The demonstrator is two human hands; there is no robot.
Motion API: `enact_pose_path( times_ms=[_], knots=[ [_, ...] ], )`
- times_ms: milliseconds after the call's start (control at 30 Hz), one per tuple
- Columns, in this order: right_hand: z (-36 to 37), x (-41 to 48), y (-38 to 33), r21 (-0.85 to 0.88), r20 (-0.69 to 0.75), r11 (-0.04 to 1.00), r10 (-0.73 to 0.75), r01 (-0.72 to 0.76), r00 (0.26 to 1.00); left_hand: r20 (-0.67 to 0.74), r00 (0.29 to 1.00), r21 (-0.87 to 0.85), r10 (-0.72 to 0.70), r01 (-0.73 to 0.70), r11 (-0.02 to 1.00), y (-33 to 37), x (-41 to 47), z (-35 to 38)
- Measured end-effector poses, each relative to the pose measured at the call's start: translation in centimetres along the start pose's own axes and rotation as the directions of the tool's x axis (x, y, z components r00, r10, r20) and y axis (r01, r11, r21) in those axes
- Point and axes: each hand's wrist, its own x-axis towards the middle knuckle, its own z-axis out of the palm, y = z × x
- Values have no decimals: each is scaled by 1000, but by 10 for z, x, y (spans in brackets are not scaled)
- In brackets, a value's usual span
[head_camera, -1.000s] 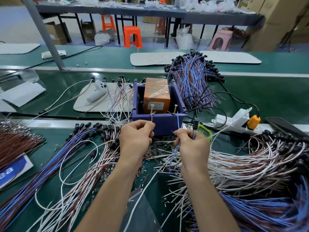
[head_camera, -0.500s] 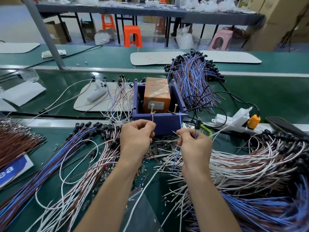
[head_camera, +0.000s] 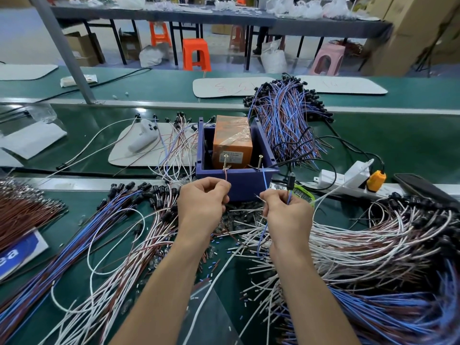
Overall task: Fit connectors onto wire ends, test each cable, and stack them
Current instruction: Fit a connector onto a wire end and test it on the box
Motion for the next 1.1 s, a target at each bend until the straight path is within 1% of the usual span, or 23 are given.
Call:
enact_pose_path(
  times_ms=[400, 533, 700, 1100],
  knots=[
    [1, -1, 1, -6, 28, 1000, 5, -5, 1000, 15, 1000, 2, 25, -25, 1000, 0, 2, 2],
    [0, -4, 3, 16, 7, 1000, 4, -4, 1000, 9, 1000, -2, 17, -17, 1000, -1, 3, 0],
    [0, -3, 4, 52, -5, 998, 40, -40, 999, 6, 1000, -3, 18, -18, 1000, -1, 4, 1],
    [2, 1, 5, 32, 71, 999, 32, -34, 997, -8, 998, 11, 60, -60, 998, 1, 3, -1]
  ],
)
